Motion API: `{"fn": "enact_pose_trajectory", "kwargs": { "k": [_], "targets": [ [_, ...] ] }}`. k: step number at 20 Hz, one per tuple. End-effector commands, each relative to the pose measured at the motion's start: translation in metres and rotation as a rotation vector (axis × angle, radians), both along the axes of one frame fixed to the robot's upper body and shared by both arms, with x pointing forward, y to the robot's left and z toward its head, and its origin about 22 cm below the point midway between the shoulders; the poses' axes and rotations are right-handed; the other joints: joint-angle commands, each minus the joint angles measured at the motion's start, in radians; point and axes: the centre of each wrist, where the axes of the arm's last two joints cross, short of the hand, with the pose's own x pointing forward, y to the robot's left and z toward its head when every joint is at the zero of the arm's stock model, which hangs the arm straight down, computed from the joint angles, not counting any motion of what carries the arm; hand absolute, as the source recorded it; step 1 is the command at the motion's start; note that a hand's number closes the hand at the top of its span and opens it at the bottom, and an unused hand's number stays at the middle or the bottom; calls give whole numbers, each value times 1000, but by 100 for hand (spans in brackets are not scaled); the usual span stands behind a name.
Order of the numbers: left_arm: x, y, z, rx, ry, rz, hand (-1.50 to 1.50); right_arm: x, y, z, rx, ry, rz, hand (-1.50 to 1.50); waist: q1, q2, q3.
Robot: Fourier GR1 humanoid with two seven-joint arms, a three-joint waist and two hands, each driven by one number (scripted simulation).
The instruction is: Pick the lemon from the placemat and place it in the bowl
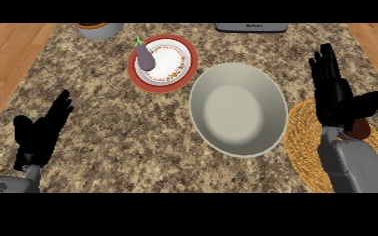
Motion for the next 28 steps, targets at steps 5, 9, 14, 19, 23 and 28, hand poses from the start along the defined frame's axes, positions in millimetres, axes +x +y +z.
{"fn": "enact_pose_trajectory", "kwargs": {
  "k": [5, 9, 14, 19, 23, 28],
  "targets": [
    [42, -12, 66, -26, -344, -22, 0, -30, 97, 9, -12, -56, 982, -150, 29, -6, -5],
    [40, 4, 76, -53, -412, 60, 0, -64, 45, 29, -286, -329, 986, -150, -92, -4, -5],
    [34, 19, 84, -46, -439, 101, 0, -111, -8, 29, -376, -452, 1135, -150, -110, 4, -2],
    [22, 14, 71, -63, -447, 80, 0, -122, -80, 70, -696, -520, 1090, -150, -101, 14, -6],
    [31, 19, 85, -84, -463, 47, 0, -142, -111, 85, -897, -486, 979, -150, -84, 23, -7],
    [31, 10, 87, -75, -454, 55, 0, -135, -136, 148, -1230, -305, 975, -150, -78, 23, -9]
  ]
}}
